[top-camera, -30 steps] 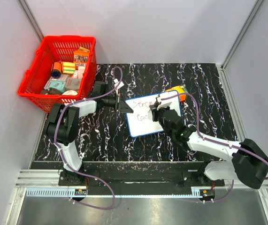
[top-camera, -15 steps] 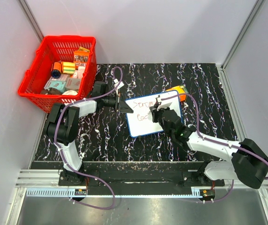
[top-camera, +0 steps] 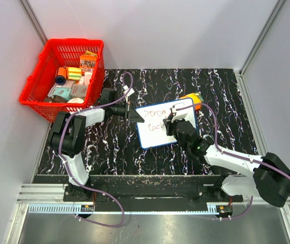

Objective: Write a sentence on the whiteboard

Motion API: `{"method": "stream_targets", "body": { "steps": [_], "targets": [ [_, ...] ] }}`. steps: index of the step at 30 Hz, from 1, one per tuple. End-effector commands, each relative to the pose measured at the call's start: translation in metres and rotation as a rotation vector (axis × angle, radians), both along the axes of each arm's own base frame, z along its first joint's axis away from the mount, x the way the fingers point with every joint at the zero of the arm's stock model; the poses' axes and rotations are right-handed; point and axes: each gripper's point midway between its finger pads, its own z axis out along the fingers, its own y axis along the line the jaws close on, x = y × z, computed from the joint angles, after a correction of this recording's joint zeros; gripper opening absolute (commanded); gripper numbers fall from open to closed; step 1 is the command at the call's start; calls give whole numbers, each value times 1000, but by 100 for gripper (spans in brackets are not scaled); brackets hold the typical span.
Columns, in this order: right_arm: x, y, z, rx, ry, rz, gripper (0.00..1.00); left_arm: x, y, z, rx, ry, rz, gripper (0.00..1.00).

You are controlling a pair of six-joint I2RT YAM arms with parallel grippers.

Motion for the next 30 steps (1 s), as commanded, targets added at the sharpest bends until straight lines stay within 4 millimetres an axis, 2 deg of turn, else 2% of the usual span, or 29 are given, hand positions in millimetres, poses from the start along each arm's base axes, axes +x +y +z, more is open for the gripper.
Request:
{"method": "stream_targets", "body": {
  "steps": [1, 13, 30],
  "targets": [
    [-3, 1, 5, 21, -5, 10, 0, 23, 16, -55, 207, -86, 109, 0],
    [9, 1, 24, 27, -54, -31, 0, 22, 15, -54, 208, -90, 106, 0],
    [15, 1, 27, 42, -68, -49, 0, 22, 15, -56, 214, -90, 105, 0]
  ]
}}
